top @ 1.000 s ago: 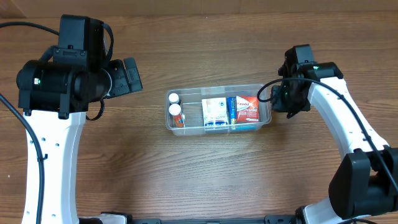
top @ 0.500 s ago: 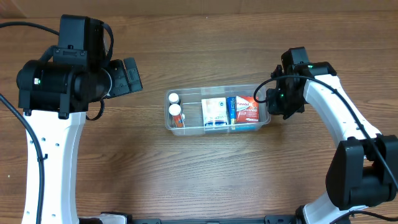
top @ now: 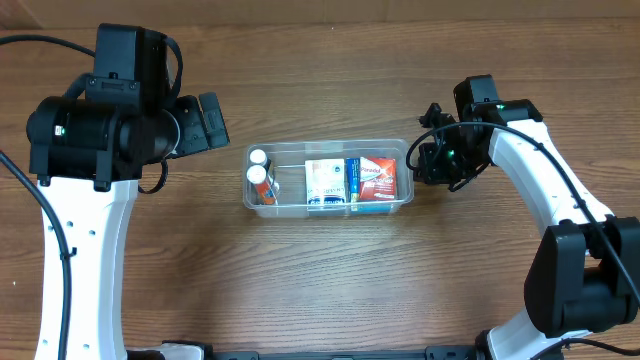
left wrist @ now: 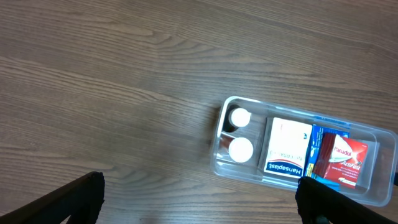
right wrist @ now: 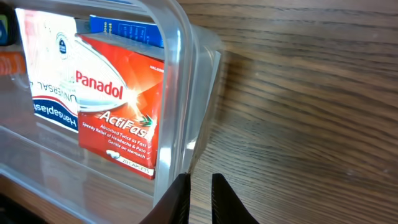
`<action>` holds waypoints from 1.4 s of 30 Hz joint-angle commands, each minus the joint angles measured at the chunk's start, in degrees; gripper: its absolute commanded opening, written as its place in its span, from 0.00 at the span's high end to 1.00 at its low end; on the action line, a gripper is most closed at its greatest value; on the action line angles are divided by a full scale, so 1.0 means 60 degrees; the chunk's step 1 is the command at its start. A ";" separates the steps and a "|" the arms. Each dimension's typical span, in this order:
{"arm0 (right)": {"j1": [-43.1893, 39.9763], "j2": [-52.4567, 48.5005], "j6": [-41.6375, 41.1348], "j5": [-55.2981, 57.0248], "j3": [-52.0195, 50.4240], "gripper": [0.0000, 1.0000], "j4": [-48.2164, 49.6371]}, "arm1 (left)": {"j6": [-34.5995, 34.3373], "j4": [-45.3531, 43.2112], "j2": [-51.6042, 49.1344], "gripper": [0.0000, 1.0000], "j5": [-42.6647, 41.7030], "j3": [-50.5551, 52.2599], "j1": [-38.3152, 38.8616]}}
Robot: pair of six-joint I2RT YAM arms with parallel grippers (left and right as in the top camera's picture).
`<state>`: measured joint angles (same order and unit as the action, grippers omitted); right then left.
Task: Pack container
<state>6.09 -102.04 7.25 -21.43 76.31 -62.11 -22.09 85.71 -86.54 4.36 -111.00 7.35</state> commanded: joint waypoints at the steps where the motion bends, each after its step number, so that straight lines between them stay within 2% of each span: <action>1: 0.0025 -0.0022 0.0164 -0.0433 -0.0036 0.85 0.0106 | 0.0189 -0.0007 -0.0058 0.00 0.0127 -0.0080 -0.0044; 3: 0.0025 -0.0018 0.0138 -0.0437 0.0011 0.72 0.0127 | 0.0189 -0.0004 -0.0058 0.00 0.0124 -0.0080 -0.0044; 5: 0.0011 -0.0015 -0.0095 -0.0313 0.0222 0.66 0.0164 | 0.0189 -0.0022 -0.0058 0.00 0.0127 -0.0080 -0.0044; 8: -0.0018 0.0018 -0.1053 0.1075 0.1534 0.55 0.0160 | 0.0186 -0.0168 -0.0058 0.00 0.0164 -0.0080 -0.0044; 11: -0.0018 0.0022 -0.1519 0.2353 0.2772 0.40 0.0164 | 0.0186 -0.0506 -0.0058 0.00 0.0346 -0.0080 -0.0047; 12: -0.0018 0.0022 -0.1534 0.2630 0.3271 0.06 0.0168 | 0.0189 -0.0703 -0.0058 0.00 0.0441 -0.0080 -0.0047; 13: -0.0018 0.0022 -0.1534 0.2681 0.3595 0.00 0.0197 | 0.0193 -0.0929 -0.0058 0.00 0.0586 -0.0080 -0.0062; 17: -0.0018 0.0025 -0.1534 0.2677 0.4521 0.00 0.0707 | 0.0186 -0.1785 -0.0058 0.00 0.0827 -0.0080 -0.0444; 22: -0.0058 0.0033 -0.1534 0.2834 0.4601 0.00 0.0936 | 0.0142 -0.1971 -0.0058 0.00 0.0306 -0.0080 -0.1220; 25: -0.0091 0.0259 -0.1632 0.2889 0.4601 0.00 0.0532 | 0.0138 -0.1665 -0.0058 0.00 0.0226 -0.0080 -0.1654; 27: -0.0102 0.0721 -0.2353 0.3526 0.4601 0.00 0.0353 | 0.0175 -0.1249 -0.0058 0.00 0.0197 -0.0080 -0.1836; 31: -0.0102 0.1803 -0.2772 0.4149 0.4597 0.00 -0.0004 | 0.0903 -0.0594 -0.0033 0.00 -0.0076 -0.0080 -0.1854; 35: -0.0102 0.2630 -0.3421 0.4809 0.4462 0.00 -0.0688 | 0.1311 -0.0561 0.0117 0.00 -0.0357 0.0011 -0.1843; 38: -0.0098 0.3322 -0.3796 0.4823 0.4054 0.00 -0.1158 | 0.1800 -0.0896 0.0714 0.00 -0.1140 0.0718 -0.1840; 42: -0.0098 0.4543 -0.4007 0.4827 0.3100 0.00 -0.1235 | 0.1796 -0.1450 0.2095 0.00 -0.1158 0.2364 -0.1840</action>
<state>5.91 -79.64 -14.31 6.37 99.04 -69.65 -13.45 78.96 -81.87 -0.27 -103.96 -3.64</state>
